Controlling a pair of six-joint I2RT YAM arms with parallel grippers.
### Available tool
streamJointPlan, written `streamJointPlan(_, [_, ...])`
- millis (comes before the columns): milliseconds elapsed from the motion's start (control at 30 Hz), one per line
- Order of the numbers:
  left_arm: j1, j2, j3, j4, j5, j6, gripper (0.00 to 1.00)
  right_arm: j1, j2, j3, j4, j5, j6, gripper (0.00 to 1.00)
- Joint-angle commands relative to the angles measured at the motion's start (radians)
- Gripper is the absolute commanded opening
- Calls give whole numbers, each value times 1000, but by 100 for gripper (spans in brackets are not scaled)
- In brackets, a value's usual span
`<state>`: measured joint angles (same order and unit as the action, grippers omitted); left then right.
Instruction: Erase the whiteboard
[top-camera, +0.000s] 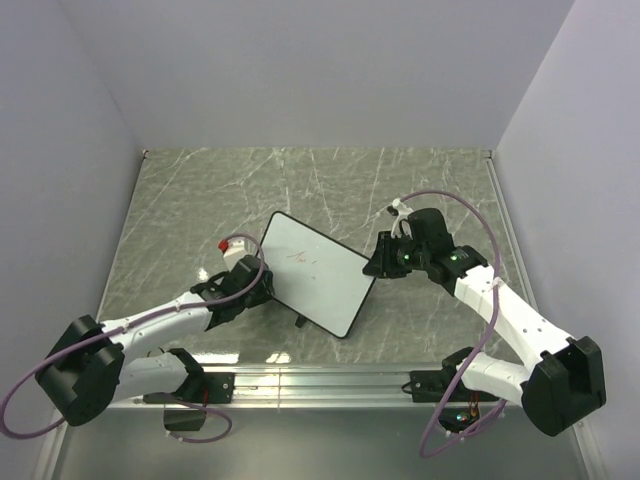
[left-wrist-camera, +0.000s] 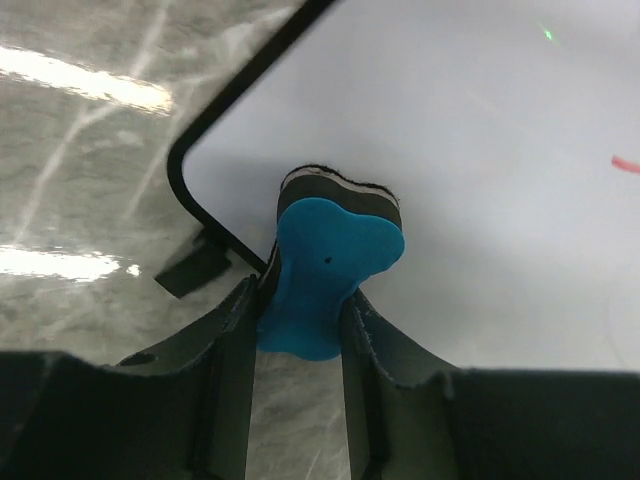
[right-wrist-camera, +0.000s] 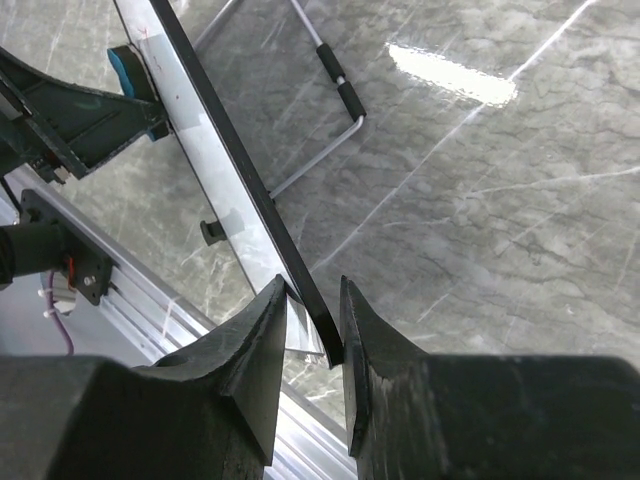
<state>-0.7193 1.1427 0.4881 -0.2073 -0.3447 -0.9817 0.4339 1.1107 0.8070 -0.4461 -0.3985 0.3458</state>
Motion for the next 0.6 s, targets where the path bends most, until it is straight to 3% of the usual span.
streamJointPlan(0, [-49,64,18,72,41,26,0,-1,20,38,-52,75,-34,17])
streamJointPlan(333, [-284,189,271,74,7,139,0,-1,11,29,-54,76,-36,16])
streamJointPlan(567, [-312,235,345,88,35,167,0,-3,1,18,-52,82,-36,16])
